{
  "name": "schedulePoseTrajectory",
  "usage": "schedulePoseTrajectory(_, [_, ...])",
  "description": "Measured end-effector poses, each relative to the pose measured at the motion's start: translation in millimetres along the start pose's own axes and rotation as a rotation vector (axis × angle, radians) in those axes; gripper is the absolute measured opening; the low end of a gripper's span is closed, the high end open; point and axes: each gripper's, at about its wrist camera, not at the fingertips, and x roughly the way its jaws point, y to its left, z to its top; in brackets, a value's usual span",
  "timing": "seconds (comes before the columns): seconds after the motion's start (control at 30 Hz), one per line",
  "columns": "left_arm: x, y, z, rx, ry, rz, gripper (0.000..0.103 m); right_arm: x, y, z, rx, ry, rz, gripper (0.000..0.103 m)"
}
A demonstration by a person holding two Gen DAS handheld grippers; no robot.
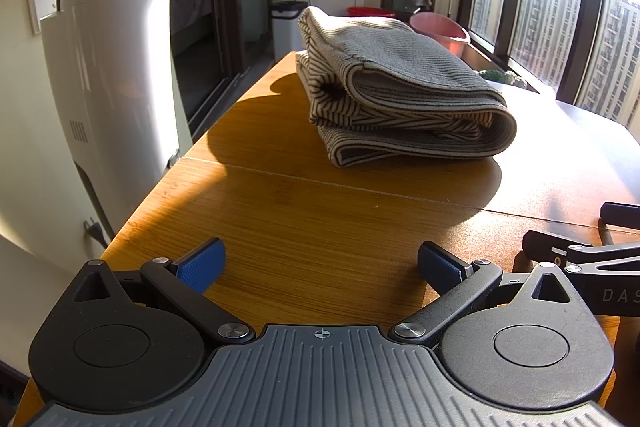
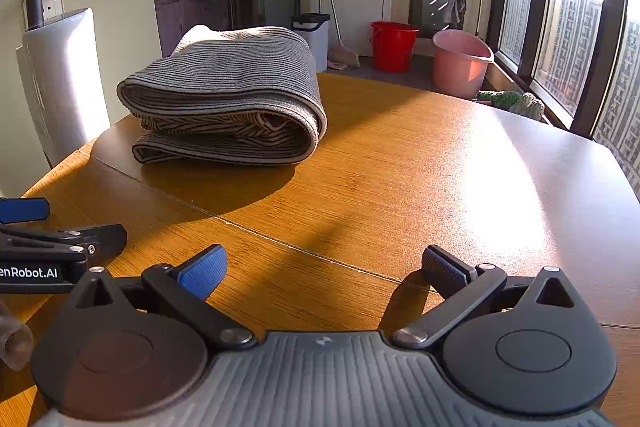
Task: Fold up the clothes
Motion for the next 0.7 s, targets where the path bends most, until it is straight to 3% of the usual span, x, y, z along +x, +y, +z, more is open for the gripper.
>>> schedulePoseTrajectory(0.7, [-1.6, 2.2, -0.6, -0.009, -0.006, -0.014, 0.103, 0.1, 0.3, 0.1, 0.000, 0.000, 0.000, 0.103])
